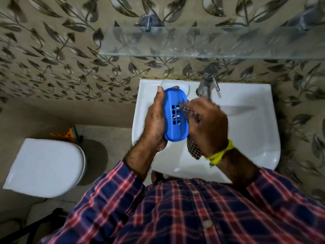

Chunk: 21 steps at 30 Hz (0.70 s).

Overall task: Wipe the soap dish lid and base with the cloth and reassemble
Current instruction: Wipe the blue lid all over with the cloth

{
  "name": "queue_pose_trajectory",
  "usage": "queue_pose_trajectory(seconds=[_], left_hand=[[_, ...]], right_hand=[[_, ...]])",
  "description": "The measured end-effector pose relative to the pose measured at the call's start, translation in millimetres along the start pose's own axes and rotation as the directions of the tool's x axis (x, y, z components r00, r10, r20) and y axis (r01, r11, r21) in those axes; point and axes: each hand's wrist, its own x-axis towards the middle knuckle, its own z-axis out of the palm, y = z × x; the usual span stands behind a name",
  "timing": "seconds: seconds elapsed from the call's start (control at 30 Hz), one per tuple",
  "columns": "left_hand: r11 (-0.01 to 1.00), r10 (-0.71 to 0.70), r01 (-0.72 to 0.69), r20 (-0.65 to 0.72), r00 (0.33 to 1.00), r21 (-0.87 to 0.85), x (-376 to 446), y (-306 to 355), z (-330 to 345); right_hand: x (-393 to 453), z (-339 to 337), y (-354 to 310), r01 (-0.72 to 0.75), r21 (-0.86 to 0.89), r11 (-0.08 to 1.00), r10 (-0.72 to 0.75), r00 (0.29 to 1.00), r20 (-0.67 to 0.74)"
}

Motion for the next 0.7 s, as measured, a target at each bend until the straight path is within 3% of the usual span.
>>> queue_pose_trajectory(seconds=[0.07, 0.3, 0.47, 0.7], left_hand=[[0.999, 0.028, -0.027, -0.014, 1.0, 0.032, -1.5, -3.8, 4.6], [0.996, 0.049, -0.046, -0.041, 0.998, 0.076, 7.5, -6.4, 1.6], [0.997, 0.06, -0.063, -0.078, 0.995, -0.034, 18.7, -14.0, 0.8], [0.994, 0.104, -0.105, -0.116, 0.988, -0.006, 33.3, -14.8, 5.3]], right_hand=[[18.2, 4.5, 3.7, -0.108, 0.072, 0.992, 0.11, 0.994, -0.025], [29.1, 18.6, -1.7, -0.269, -0.024, 0.963, 0.269, 0.963, 0.001], [6.1, 14.1, 7.4, -0.335, -0.049, 0.941, 0.338, 0.92, 0.2], [-9.5, 7.6, 11.5, -0.388, -0.066, 0.919, 0.374, 0.809, 0.453]])
